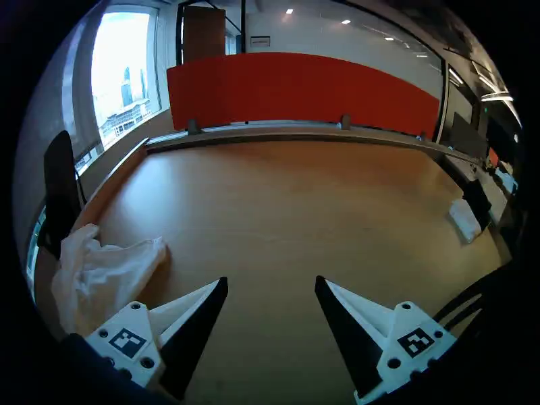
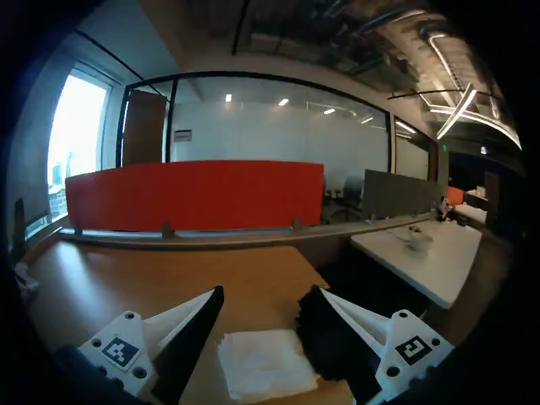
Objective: Fold towel
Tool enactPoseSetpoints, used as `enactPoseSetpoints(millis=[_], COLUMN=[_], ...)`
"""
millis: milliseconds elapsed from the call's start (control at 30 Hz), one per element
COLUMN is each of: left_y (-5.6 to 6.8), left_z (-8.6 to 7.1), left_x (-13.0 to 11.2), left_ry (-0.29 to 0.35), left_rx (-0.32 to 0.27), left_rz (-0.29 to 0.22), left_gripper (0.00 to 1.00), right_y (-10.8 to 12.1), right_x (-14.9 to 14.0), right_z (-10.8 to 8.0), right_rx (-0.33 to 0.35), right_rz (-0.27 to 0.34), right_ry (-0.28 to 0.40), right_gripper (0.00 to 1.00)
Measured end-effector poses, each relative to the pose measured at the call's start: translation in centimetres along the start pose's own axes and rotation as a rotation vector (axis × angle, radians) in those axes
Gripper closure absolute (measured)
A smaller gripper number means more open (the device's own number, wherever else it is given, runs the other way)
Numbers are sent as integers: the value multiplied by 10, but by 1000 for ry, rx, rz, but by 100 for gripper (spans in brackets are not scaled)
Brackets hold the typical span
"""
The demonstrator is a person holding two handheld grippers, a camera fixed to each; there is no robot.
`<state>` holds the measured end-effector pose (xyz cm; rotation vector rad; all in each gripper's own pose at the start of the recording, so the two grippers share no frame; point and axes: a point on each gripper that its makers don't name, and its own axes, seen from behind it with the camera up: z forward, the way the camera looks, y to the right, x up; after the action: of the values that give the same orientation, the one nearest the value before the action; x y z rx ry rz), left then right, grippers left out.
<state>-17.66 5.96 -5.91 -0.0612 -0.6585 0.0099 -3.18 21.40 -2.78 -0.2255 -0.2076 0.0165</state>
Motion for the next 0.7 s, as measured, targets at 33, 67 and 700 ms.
enactPoseSetpoints(millis=[33, 67, 700], left_y=[0, -1, -12], left_z=[0, 0, -10], left_x=[2, 4, 86], left_ry=[5, 11, 241], left_rx=[0, 0, 11], left_rz=[0, -1, -19], left_gripper=[4, 4, 4], right_y=[-3, -5, -78], right_x=[4, 8, 47], right_z=[-1, -1, -8], right_rx=[4, 8, 94], right_rz=[-5, -10, -41], right_ry=[6, 13, 50], right_gripper=[1, 1, 1])
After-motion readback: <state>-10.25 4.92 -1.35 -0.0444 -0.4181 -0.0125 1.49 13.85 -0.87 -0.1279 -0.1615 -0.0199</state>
